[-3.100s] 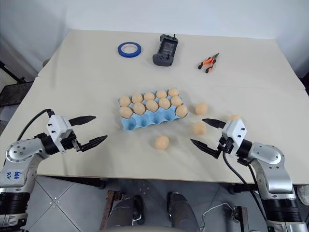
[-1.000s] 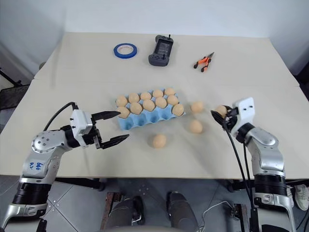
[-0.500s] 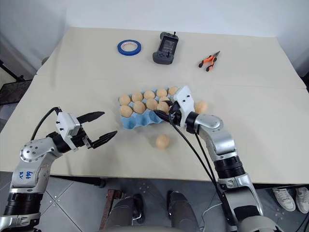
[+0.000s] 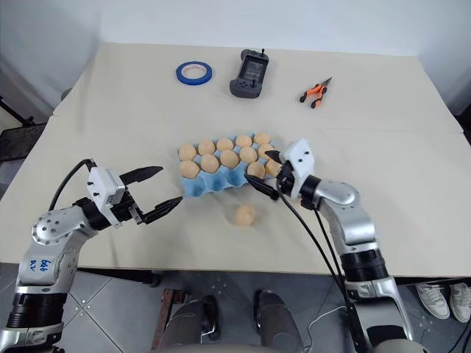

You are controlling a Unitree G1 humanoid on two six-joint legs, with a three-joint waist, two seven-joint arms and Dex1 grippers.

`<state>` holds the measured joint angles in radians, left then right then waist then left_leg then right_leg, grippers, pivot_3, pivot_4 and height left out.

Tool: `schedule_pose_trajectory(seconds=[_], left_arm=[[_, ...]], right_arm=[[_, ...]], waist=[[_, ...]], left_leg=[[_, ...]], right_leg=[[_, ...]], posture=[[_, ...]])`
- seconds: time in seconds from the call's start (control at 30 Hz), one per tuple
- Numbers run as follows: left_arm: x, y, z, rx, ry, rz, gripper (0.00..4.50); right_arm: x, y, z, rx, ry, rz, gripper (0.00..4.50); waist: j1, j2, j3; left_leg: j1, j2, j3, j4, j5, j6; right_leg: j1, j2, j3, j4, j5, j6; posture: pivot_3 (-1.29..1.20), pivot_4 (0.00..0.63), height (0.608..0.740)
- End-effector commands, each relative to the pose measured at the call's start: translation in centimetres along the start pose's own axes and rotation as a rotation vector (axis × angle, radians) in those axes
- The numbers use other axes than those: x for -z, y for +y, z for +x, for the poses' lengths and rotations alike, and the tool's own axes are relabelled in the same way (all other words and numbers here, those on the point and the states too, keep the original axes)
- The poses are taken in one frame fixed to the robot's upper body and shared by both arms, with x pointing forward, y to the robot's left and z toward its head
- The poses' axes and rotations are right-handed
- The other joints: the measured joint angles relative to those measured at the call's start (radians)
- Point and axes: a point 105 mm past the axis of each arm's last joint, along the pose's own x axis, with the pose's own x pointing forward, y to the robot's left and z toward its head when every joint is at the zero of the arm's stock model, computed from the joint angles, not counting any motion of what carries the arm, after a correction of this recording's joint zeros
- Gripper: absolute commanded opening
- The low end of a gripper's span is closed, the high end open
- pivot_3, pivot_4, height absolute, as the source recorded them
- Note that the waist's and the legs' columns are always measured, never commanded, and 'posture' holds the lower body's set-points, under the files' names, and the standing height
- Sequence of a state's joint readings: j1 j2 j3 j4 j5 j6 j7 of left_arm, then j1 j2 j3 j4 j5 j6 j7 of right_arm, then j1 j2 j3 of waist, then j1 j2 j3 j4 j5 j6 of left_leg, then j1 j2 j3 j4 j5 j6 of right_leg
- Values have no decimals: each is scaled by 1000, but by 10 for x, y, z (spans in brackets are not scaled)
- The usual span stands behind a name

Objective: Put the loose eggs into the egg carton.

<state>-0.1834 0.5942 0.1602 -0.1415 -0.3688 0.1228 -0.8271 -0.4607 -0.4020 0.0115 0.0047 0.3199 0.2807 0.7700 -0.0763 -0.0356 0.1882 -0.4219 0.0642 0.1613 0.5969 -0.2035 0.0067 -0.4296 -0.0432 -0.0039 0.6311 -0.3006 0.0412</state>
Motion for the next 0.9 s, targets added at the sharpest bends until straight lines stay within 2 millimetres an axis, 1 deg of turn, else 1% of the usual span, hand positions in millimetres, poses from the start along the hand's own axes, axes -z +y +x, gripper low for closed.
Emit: schedule_pose_trajectory(seconds=[0.03,0.07,0.13,0.17,0.23,0.3,0.37,0.47,0.53,0.6,0.67,0.77,0.9], left_arm=[[-6,-6,5,49,-26,13,4500],[-4,-7,6,56,-23,10,4500],[0,-9,8,76,-20,-3,4500],[3,-11,9,93,-13,-7,4500],[7,-11,9,107,-3,-11,4500],[11,-9,10,109,8,-13,4500],[13,-8,10,117,12,-18,4500],[13,-6,13,123,4,-17,4500],[13,-5,15,130,-3,-17,4500],[13,-6,17,143,-5,-9,4500],[12,-6,20,149,-13,-5,4500],[9,-6,23,168,-26,4,4500],[3,-11,25,213,-46,-9,4500]], right_arm=[[-21,-14,-31,78,-83,-75,4466],[-19,-17,-43,105,-83,-90,4466],[-14,-24,-76,176,-75,-122,4466],[-9,-26,-94,200,-55,-137,4466],[3,-27,-117,233,-10,-151,4466],[15,-29,-144,291,29,-147,4466],[24,-28,-167,343,63,-131,4466],[39,-24,-186,399,97,-102,4466],[45,-20,-187,400,104,-100,4466],[46,-16,-181,378,101,-101,4466],[45,-13,-168,338,87,-94,4466],[46,-9,-142,248,108,-73,4466],[47,-12,-112,191,138,-42,4466]], waist=[[4,0,0],[6,0,0],[17,0,0],[21,0,0],[26,0,0],[26,0,0],[22,0,0],[18,0,0],[16,0,0],[15,0,0],[15,0,0],[15,0,0],[17,1,-1]], left_leg=[[0,0,0,0,0,0],[0,0,0,0,0,0],[0,0,0,0,0,0],[0,0,0,1,0,0],[1,0,-1,1,0,0],[1,0,-1,2,0,0],[1,0,-1,4,0,1],[2,0,-1,6,0,1],[3,1,-1,7,0,2],[3,0,-1,8,1,2],[3,0,0,9,1,3],[3,0,0,10,1,3],[3,0,0,12,1,3]], right_leg=[[0,0,0,0,0,0],[0,0,0,0,0,0],[0,0,0,0,0,0],[1,0,0,-1,0,0],[1,1,0,-1,0,0],[2,1,0,-1,0,0],[3,1,0,-1,0,0],[4,1,1,0,0,0],[5,1,1,0,1,-2],[5,1,2,-1,0,-6],[6,1,3,-2,0,-9],[6,1,4,-3,0,-11],[6,1,4,-3,1,-11]], posture=[[0,150,740],[0,150,740],[0,150,740],[0,150,740],[0,150,740],[0,150,740],[0,150,740],[0,150,740],[0,150,740],[0,150,740],[0,150,740],[0,150,740],[0,150,740]])
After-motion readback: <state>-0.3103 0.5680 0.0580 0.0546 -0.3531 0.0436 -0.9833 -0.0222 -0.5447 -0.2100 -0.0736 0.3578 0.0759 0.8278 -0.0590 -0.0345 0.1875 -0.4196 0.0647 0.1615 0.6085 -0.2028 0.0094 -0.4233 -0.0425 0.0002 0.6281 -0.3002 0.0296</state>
